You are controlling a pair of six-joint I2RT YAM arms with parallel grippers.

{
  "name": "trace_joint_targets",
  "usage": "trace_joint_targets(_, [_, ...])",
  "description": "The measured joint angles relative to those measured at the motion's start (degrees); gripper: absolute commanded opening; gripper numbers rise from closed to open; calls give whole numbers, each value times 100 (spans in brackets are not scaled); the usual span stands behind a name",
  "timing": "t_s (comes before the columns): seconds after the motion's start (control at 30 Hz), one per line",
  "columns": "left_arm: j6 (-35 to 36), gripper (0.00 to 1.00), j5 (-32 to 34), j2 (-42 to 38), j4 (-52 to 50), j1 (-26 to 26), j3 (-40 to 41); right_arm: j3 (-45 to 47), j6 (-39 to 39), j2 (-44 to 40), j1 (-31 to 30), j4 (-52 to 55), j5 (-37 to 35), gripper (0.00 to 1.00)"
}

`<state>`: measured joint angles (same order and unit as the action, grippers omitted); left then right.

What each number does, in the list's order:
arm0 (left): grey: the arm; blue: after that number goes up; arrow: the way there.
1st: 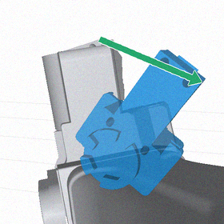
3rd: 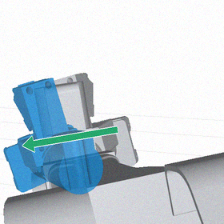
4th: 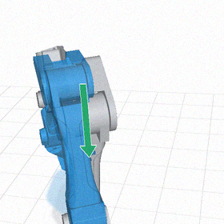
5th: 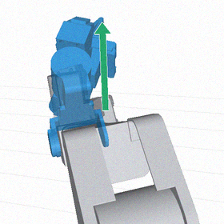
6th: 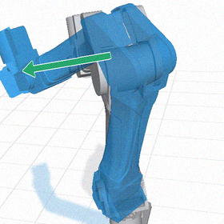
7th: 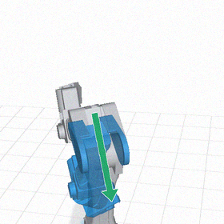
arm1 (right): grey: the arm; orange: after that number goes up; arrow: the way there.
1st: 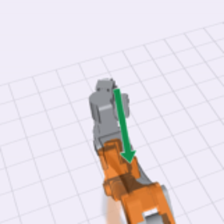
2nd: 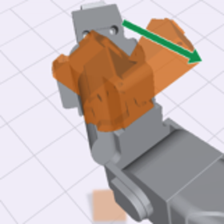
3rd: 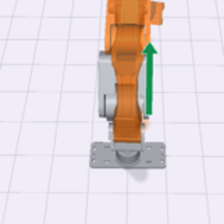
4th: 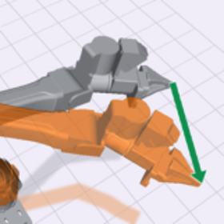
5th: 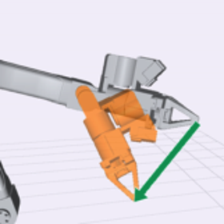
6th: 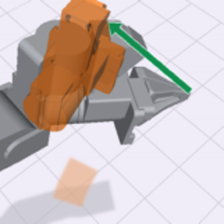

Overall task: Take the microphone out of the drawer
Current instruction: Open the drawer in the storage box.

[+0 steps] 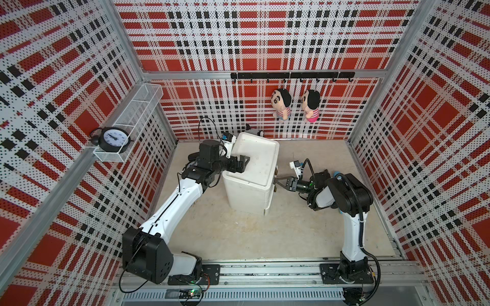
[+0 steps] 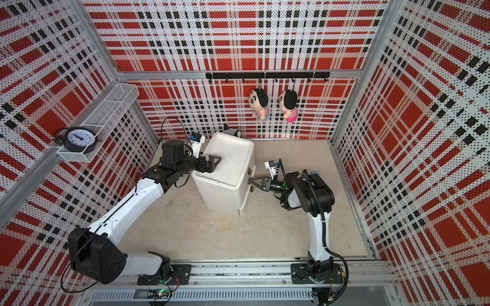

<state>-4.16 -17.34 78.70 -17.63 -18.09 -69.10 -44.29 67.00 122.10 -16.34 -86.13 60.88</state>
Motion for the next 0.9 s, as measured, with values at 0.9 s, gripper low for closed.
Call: trace_joint_targets(0.9, [2,98,0,2,0,0,2,4,-2787,-1397,219,3718,-221,0])
